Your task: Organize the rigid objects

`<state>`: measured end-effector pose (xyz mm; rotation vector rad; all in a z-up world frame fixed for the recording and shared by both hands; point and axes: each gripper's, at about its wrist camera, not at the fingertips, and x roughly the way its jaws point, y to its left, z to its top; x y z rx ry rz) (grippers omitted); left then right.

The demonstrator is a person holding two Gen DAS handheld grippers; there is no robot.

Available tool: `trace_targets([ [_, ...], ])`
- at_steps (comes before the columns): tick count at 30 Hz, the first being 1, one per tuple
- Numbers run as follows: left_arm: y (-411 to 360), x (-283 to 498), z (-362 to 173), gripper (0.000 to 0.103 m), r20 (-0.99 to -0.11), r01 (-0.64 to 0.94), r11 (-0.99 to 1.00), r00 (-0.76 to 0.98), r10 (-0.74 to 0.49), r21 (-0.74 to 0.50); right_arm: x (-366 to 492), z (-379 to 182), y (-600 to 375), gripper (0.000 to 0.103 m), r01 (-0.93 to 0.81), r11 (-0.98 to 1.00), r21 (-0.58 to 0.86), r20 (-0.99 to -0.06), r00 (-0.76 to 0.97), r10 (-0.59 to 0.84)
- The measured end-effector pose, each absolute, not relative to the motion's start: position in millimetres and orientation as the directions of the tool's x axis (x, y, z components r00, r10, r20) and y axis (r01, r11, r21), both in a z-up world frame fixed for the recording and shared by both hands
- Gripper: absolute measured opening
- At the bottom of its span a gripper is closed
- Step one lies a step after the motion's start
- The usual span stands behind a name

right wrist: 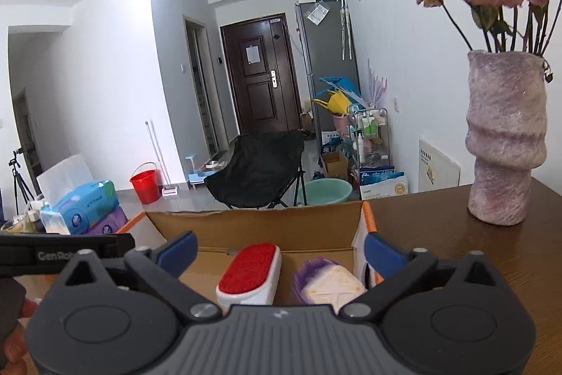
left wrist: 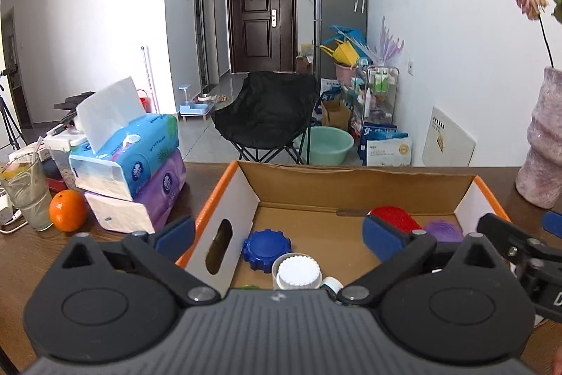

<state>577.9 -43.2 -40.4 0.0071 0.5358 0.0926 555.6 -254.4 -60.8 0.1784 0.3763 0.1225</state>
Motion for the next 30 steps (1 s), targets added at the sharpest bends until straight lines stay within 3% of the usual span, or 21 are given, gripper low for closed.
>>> trace_targets([
  [11, -27.9, 530.4, -21.7, 0.103, -0.488, -0.067, 0.998, 0.87, 0.064, 0.012, 506.4, -32.7, -255.2, 0.103, -0.087, 0.979, 0.187, -0.326, 0.934, 0.145],
  [17, -9.8, 454.5, 9.1, 0.103, -0.428, -0.028, 0.999, 0.904, 0.009, -0.038, 426.1, 11.6, -243.2, 0.103, -0.13, 0.981, 0.142, -0.243, 0.956, 0.162],
  [30, 10.8, 271.4, 42.1, 0.103, -0.363, -0.039, 0.998, 0.93, 0.052, 0.045, 242.7, 48.3, -222.6, 0.103, -0.131, 0.989, 0.067, -0.179, 0.974, 0.141],
])
